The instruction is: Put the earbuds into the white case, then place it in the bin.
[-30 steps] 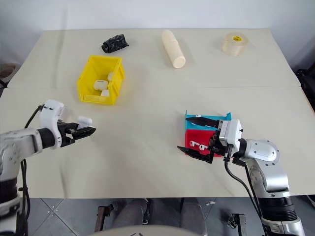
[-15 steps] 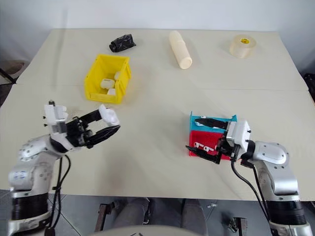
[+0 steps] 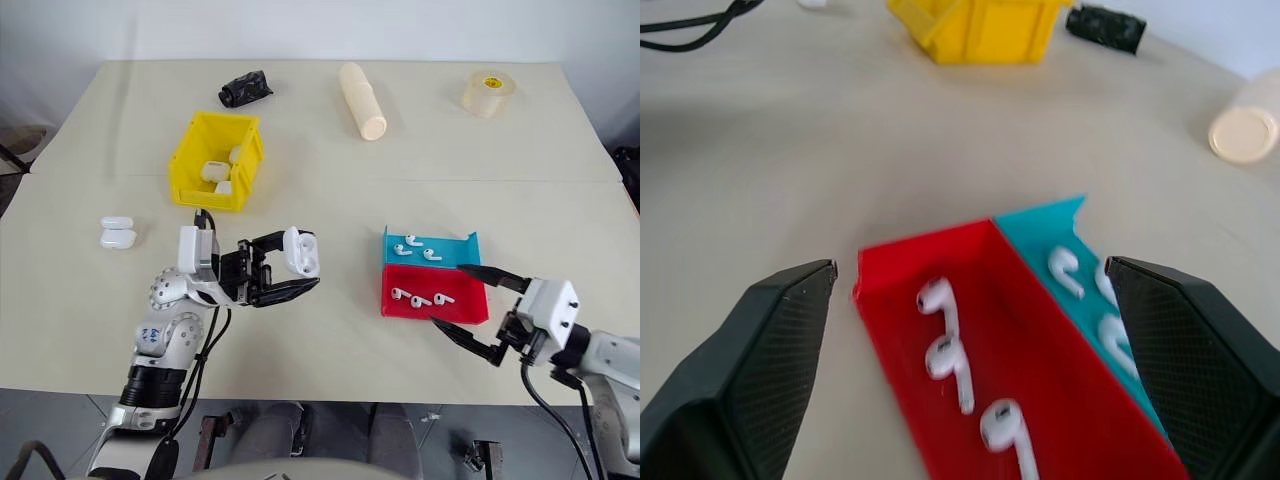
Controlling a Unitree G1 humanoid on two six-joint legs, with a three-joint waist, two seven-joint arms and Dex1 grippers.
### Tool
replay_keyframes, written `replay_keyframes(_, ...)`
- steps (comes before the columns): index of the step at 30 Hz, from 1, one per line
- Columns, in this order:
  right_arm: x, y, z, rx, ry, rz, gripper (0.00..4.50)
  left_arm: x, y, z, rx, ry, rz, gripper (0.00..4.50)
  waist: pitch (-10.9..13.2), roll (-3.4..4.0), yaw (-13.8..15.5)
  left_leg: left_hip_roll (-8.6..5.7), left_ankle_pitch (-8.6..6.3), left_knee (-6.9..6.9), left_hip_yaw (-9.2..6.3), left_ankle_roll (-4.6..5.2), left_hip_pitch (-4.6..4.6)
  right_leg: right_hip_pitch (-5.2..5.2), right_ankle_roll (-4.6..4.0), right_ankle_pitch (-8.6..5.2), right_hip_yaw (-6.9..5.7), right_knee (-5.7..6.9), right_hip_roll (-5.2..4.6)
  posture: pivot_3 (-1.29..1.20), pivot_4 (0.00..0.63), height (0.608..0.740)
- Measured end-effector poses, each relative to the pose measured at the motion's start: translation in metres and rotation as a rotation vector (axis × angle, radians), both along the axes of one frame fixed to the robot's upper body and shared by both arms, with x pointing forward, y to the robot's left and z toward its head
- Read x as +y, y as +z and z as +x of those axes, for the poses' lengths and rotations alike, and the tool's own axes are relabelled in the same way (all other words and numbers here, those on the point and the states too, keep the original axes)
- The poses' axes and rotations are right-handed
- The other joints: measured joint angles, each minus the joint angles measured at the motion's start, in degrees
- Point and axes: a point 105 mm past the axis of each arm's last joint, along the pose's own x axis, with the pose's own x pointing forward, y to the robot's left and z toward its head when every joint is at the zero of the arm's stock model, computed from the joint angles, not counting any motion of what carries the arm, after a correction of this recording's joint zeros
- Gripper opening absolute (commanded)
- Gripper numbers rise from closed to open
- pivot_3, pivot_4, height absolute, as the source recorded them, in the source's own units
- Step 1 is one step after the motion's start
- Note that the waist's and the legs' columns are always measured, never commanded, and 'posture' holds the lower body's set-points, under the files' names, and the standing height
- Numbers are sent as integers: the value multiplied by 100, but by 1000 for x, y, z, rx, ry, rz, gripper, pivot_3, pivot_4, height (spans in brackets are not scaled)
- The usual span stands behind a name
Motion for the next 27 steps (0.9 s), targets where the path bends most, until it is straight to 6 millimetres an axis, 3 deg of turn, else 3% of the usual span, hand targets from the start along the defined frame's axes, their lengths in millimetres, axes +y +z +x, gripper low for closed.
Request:
replay_keyframes(7,-19,-8,-26,117,-82,-65,4500,-4,8,-10,-52,-114,-15,2805,-1,1,-7,1,0,1,2,0,4,4,0,0,2,0,8,0,150,740)
replay_keyframes(11,-29,-14,-28,212,-128,-127,4500,-2,7,-11,-35,-138,-5,2805,-1,1,-13,2,0,5,2,1,5,6,0,0,5,1,9,0,150,740)
replay_keyframes(15,-26,-5,-14,263,-133,-195,4500,-3,5,-13,-28,-163,15,2805,-2,4,-20,6,1,4,2,1,6,4,1,0,6,1,11,0,150,740)
replay_keyframes(19,-2,7,4,312,-67,-235,4500,-4,3,-14,-14,-182,43,2805,-2,3,-4,18,1,3,-6,0,2,3,0,0,2,-3,14,0,150,740)
replay_keyframes(27,19,3,32,424,-14,-423,4500,-5,-3,-12,11,-160,80,2805,1,-1,7,8,1,1,-15,5,-17,-3,6,3,-7,-22,0,0,150,740)
